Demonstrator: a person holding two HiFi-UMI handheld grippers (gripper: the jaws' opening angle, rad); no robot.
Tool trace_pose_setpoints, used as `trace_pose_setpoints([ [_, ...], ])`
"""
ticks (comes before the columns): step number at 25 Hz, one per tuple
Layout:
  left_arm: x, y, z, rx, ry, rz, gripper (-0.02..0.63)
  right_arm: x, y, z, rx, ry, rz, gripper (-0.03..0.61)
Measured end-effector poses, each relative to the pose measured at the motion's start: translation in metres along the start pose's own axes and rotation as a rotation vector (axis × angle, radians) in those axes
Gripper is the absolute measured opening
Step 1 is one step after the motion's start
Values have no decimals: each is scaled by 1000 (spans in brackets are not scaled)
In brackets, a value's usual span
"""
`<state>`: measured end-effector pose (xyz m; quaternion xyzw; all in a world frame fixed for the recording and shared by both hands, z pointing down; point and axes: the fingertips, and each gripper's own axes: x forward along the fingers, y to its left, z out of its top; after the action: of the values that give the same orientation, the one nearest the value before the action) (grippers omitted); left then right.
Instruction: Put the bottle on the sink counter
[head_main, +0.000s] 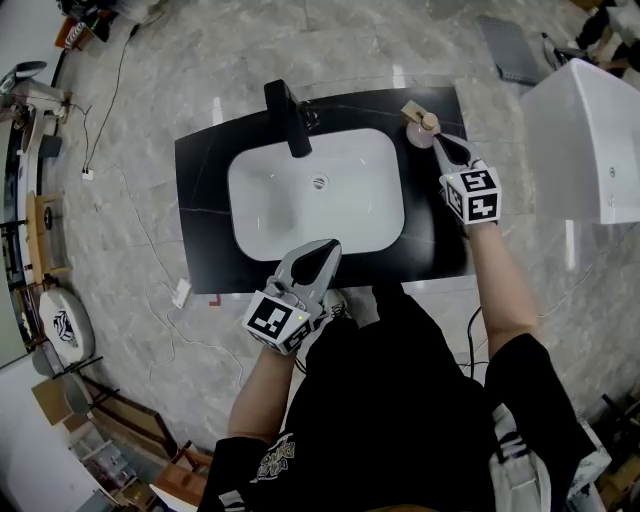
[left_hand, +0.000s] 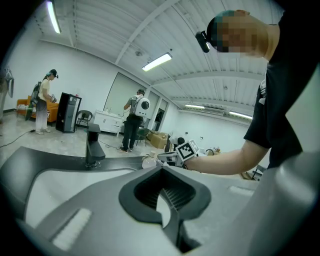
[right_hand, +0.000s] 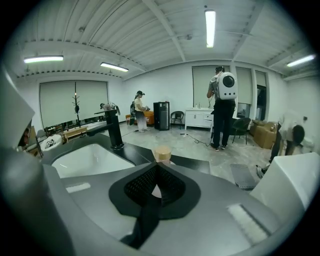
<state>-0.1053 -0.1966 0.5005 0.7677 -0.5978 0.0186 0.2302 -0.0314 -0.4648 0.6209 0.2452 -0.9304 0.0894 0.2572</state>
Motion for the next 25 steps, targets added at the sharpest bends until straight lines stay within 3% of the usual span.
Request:
trace_pose_setpoints([
  [12,-77,-2,-10,23,-12,-31,1,-108,105,46,176,-148,47,28],
  [17,-112,-3,-18,16,-26,-46,0,-144,171,50,146,-160,95,28],
  [25,-156,-12,-40,24,-18,-96,2,-195,243,32,152,-175,68,28],
])
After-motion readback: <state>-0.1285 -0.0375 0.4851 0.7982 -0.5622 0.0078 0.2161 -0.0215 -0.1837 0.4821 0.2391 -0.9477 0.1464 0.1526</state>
